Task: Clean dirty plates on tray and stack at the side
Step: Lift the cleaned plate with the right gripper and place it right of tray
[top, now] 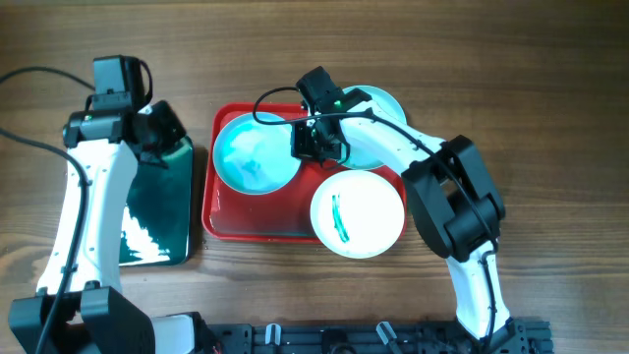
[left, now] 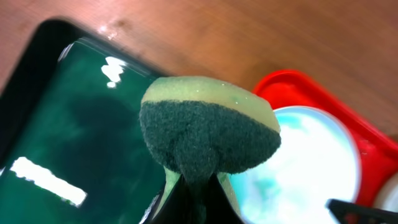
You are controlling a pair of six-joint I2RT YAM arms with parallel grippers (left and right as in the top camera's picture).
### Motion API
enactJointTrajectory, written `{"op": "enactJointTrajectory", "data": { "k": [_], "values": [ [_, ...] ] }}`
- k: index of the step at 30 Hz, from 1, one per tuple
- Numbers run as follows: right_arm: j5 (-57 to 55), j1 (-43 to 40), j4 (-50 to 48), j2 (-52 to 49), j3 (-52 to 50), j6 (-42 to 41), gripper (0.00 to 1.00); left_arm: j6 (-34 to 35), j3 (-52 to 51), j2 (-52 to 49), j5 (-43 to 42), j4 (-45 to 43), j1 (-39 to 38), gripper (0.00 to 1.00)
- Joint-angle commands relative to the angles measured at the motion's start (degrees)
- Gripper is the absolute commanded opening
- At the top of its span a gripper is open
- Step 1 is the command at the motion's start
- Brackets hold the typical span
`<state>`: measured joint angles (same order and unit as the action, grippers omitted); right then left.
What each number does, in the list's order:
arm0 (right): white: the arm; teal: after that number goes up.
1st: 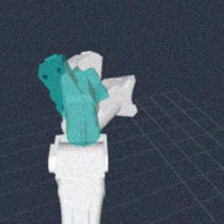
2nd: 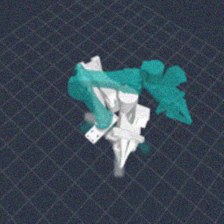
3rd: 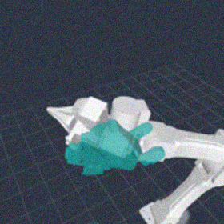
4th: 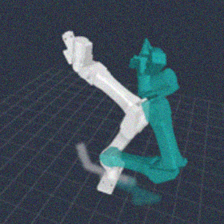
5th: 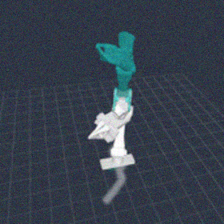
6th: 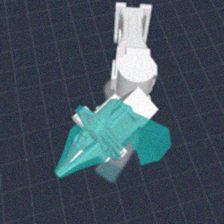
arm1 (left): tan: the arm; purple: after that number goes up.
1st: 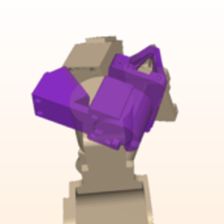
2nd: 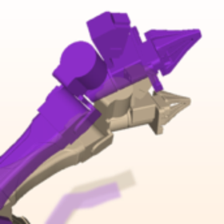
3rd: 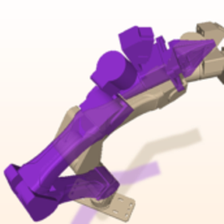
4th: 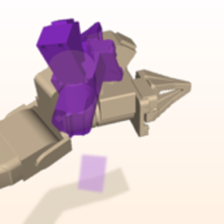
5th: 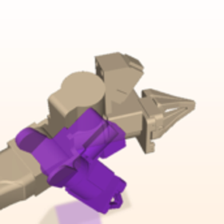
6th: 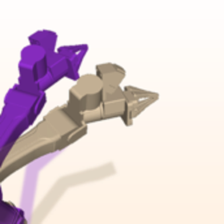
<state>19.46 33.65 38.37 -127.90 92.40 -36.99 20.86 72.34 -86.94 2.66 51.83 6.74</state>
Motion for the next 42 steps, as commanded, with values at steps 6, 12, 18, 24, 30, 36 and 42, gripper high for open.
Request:
{"op": "enactJointTrajectory", "data": {
  "k": [6, 12, 18, 24, 30, 36, 42],
  "values": [
    [-46.45, 8.2, 6.27, 15.76, 0.57, 14.38, 0.04, 1.01, 0.09, -0.2, 3.43, 1.16, 3.67, 0.04],
    [-80.11, 22.01, 8.79, 16.37, 0.57, 14.51, 0.04, 1.01, 0.0, -0.2, 3.41, 1.18, 3.67, 0.04],
    [-100.83, 29.94, 8.79, 16.37, 0.55, 14.49, 0.04, 1.01, 0.0, -0.22, 3.41, 1.18, 3.65, 0.04],
    [-106.57, 32.13, 8.61, 16.37, 0.57, 14.95, 0.04, 1.01, 0.0, -0.22, 3.41, 1.18, 3.67, 0.04],
    [-101.96, 31.89, 8.66, 16.37, 0.55, 12.63, 0.04, 1.01, 0.0, -0.22, 3.41, 1.22, 3.65, 0.04],
    [-65.4, 24.33, 11.58, 17.59, 0.55, 9.64, 0.04, 1.01, 0.0, -0.22, 3.41, 1.84, 3.65, 0.04],
    [-23.47, 0.63, 12.37, 27.8, 0.55, 15.1, 0.04, 1.03, 0.0, -0.22, 3.43, 2.05, 3.65, 0.04]
  ]
}}
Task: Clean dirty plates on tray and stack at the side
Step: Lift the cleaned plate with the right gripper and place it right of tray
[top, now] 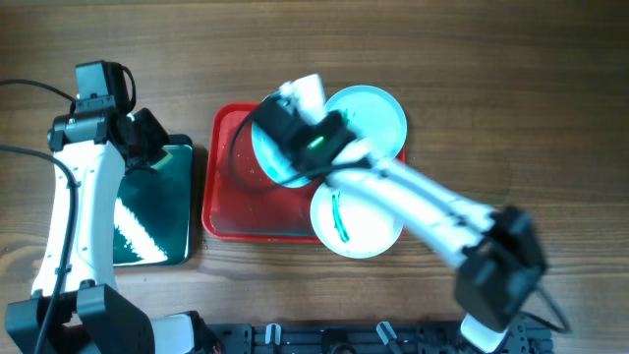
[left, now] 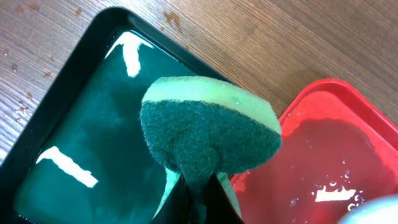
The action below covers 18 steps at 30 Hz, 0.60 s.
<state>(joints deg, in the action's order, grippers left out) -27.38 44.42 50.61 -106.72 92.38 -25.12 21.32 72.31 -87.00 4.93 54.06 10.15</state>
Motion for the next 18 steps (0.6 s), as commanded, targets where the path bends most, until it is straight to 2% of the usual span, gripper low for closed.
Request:
{"op": "enactJointTrajectory", "data": {
  "k": [1, 2, 4, 10, 14, 18],
  "values": [
    [30.51, -16.72, 0.96, 7.69, 0.57, 5.81, 0.04, 0.55, 0.02, -0.15, 1.14, -0.17, 0.24, 0.04],
    [35.56, -23.52, 2.45, 7.98, 0.57, 7.43, 0.04, 0.55, 0.02, -0.15, 1.14, -0.17, 0.24, 0.04],
    [38.73, -31.12, 4.96, 7.93, 0.44, 9.31, 0.04, 0.55, 0.02, -0.15, 1.14, -0.17, 0.24, 0.04],
    [38.18, -51.95, 6.86, 7.93, -7.74, 10.99, 0.04, 0.55, 0.02, -0.15, 1.14, -0.22, 0.24, 0.04],
    [38.75, -59.14, 0.9, 7.98, -19.71, 9.97, 0.04, 0.57, 0.02, -0.15, 1.14, -0.24, 0.24, 0.04],
    [36.89, -60.11, -6.25, 8.5, -30.51, 7.93, 0.04, 0.55, 0.02, -0.15, 1.14, -0.22, 0.24, 0.04]
  ]
}}
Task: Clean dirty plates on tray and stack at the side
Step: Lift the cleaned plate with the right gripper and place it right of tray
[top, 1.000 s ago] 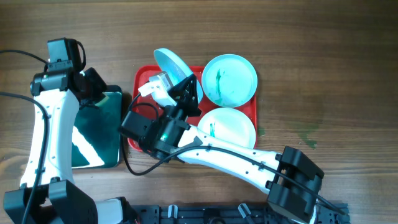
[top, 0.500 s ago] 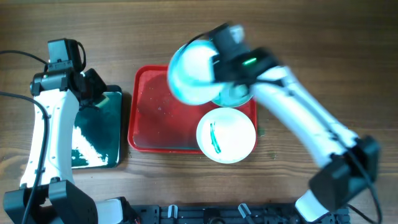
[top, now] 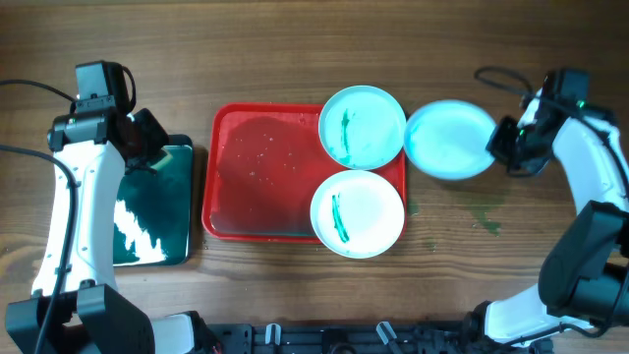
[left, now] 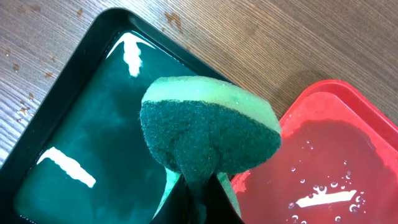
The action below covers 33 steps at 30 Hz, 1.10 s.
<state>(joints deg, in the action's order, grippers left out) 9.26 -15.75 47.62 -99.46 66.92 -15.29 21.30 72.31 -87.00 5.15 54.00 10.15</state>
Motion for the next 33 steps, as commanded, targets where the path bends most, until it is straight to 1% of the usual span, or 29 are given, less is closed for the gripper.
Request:
{"op": "enactJointTrajectory", "data": {
  "k": [1, 2, 5, 8, 11, 12, 13, 14, 16, 18, 20, 22, 23, 24, 26, 27, 29, 30, 32, 33],
  "values": [
    [-0.52, 0.04, -4.68, 1.25, -6.88, -2.78, 0.04, 0.57, 0.02, -0.15, 0.92, -0.15, 0.24, 0.04],
    [-1.68, -0.15, -6.47, 1.25, -9.2, -3.67, 0.04, 0.57, 0.02, -0.15, 0.92, -0.15, 0.24, 0.04],
    [-4.83, -1.38, -7.08, 1.25, -11.87, -6.21, 0.04, 0.57, 0.02, -0.15, 0.9, -0.15, 0.24, 0.04],
    [-9.01, -3.19, -5.86, 1.25, -12.24, -8.31, 0.04, 0.59, 0.02, -0.15, 0.9, -0.17, 0.24, 0.04],
    [-8.15, -5.16, -6.69, 1.25, -12.15, -8.7, 0.06, 0.57, 0.02, -0.15, 0.9, -0.17, 0.24, 0.04],
    [-6.16, -5.33, -7.21, 1.25, -12.04, -7.72, 0.13, 0.57, 0.02, -0.15, 0.9, -0.17, 0.24, 0.04],
    [-3.28, -5.33, -7.39, 1.25, -11.8, -5.4, 0.24, 0.57, 0.02, -0.15, 0.9, -0.17, 0.24, 0.04],
    [2.19, -5.27, -6.8, 1.25, -10.75, -1.09, 0.36, 0.59, 0.02, -0.15, 0.9, -0.2, 0.24, 0.04],
    [2.89, -5.2, -4.24, 1.81, -8.2, 0.07, 0.41, 0.57, 0.02, -0.15, 0.72, -0.17, 0.24, 0.04],
    [2.89, -4.94, -1.18, 3.45, -5.73, 0.74, 0.43, 0.57, 0.02, -0.15, 0.7, -0.11, 0.24, 0.04],
    [5.7, -3.5, 2.51, 8.44, -2.8, 2.56, 0.47, 0.57, 0.02, -0.15, 0.7, -0.13, 0.24, 0.04],
    [13.29, 0.07, 3.48, 13.49, -2.51, 3.28, 0.47, 0.57, 0.02, -0.15, 0.7, -0.17, 0.24, 0.04],
    [15.85, 3.15, 4.61, 15.19, -2.51, 3.1, 0.47, 0.57, 0.02, -0.15, 0.7, -0.17, 0.24, 0.04],
    [16.06, 7.06, 6.71, 15.85, -2.54, 2.64, 0.47, 0.57, 0.02, -0.15, 0.7, -0.17, 0.24, 0.04],
    [15.26, 12.28, 9.07, 15.54, -2.99, 2.36, 0.47, 0.57, 0.02, -0.15, 0.7, -0.2, 0.24, 0.04],
    [13.25, 15.56, 9.27, 15.45, -4.2, 0.83, 0.47, 0.57, 0.02, -0.15, 0.7, -0.2, 0.24, 0.04],
    [7.98, 20.61, 8.22, 15.45, -6.93, -3.08, 0.46, 0.57, 0.02, -0.15, 0.7, -0.17, 0.24, 0.04],
    [7.32, 22.99, 6.88, 15.45, -8.52, -3.08, 0.46, 0.57, 0.02, -0.15, 0.7, -0.17, 0.24, 0.04],
    [5.05, 27.71, 5.07, 15.23, -11.5, -3.21, 0.4, 0.57, 0.02, -0.15, 0.7, -0.2, 0.24, 0.04],
    [3.56, 29.11, 4.9, 14.99, -12.24, -3.69, 0.38, 0.57, 0.02, -0.15, 0.7, -0.17, 0.24, 0.04]
  ]
}}
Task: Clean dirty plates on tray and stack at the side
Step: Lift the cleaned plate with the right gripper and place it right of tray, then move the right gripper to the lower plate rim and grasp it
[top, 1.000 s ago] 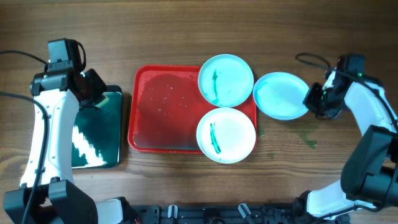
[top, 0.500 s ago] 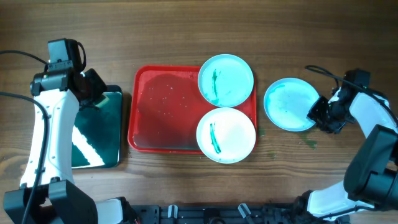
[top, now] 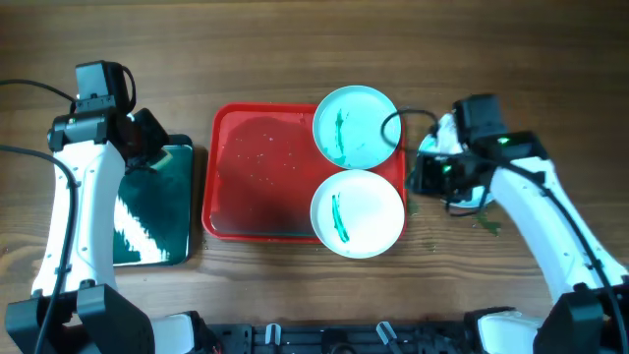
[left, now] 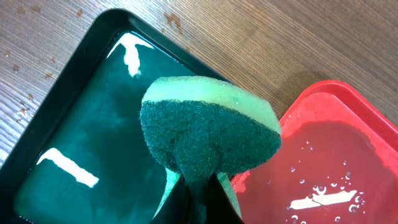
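A green sponge [left: 208,134] is pinched in my shut left gripper [left: 199,186], which hangs over the right corner of the black basin [left: 74,130] of green water. On the red tray [top: 256,187] lie two dirty plates: a pale blue one [top: 356,126] at the back right and a white one [top: 357,212] at the front right, each with a green smear. My right gripper [top: 421,174] sits just off the tray's right edge, between the two plates; its fingers are too dark to read. No cleaned plate shows on the table.
The left half of the red tray holds only water drops. The black basin [top: 147,226] lies left of the tray under my left arm. Green stains [top: 486,224] mark the wood near my right arm. A cable loops over the right wrist.
My right arm was at the far right with a pale blue plate on the table; now its gripper is by the tray's right edge and that plate no longer shows. Left arm unchanged.
At first my right gripper was at a pale blue plate in the tray's left half, the sponge near it. Then the plate was raised over the tray and the sponge back over the basin. Then the plate lay right of the tray. Now the right gripper is beside the tray.
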You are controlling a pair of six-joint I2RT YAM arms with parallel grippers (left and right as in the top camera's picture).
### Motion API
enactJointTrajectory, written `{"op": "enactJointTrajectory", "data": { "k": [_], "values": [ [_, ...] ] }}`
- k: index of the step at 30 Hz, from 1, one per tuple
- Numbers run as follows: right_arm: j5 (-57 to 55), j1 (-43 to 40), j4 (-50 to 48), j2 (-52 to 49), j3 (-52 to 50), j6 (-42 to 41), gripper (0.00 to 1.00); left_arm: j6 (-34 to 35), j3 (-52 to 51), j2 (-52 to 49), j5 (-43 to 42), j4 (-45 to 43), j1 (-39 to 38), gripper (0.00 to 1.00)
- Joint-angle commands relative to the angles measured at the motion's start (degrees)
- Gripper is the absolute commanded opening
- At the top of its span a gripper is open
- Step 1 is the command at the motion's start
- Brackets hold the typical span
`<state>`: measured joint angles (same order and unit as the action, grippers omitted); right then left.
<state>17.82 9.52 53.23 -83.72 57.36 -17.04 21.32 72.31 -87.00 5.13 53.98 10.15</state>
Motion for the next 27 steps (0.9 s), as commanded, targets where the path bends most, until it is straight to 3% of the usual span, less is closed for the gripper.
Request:
{"op": "enactJointTrajectory", "data": {
  "k": [1, 9, 19, 25, 27],
  "values": [
    [-6.45, 4.85, -0.72, -1.14, -3.08, -2.67, 0.37, 0.55, 0.02, -0.15, 0.72, -0.11, 0.24, 0.04],
    [-10.14, 9.4, -2.99, -9.49, -3.5, -2.69, 0.33, 0.55, 0.02, -0.15, 0.72, -0.57, 0.2, 0.04],
    [-5.86, 10.01, -4.52, -12.46, -3.48, -2.99, 0.04, 0.55, 0.02, -0.15, 0.72, -0.55, 0.2, 0.04],
    [-4.07, 17.31, -6.97, -12.44, 0.83, -12.15, 0.04, 0.55, 0.02, -0.15, 0.72, -0.55, 0.2, 0.04],
    [-4.02, 20.44, -11.56, -12.44, 3.72, -19.15, 0.04, 0.55, 0.02, -0.15, 0.72, -0.44, 0.2, 0.04]
  ]
}}
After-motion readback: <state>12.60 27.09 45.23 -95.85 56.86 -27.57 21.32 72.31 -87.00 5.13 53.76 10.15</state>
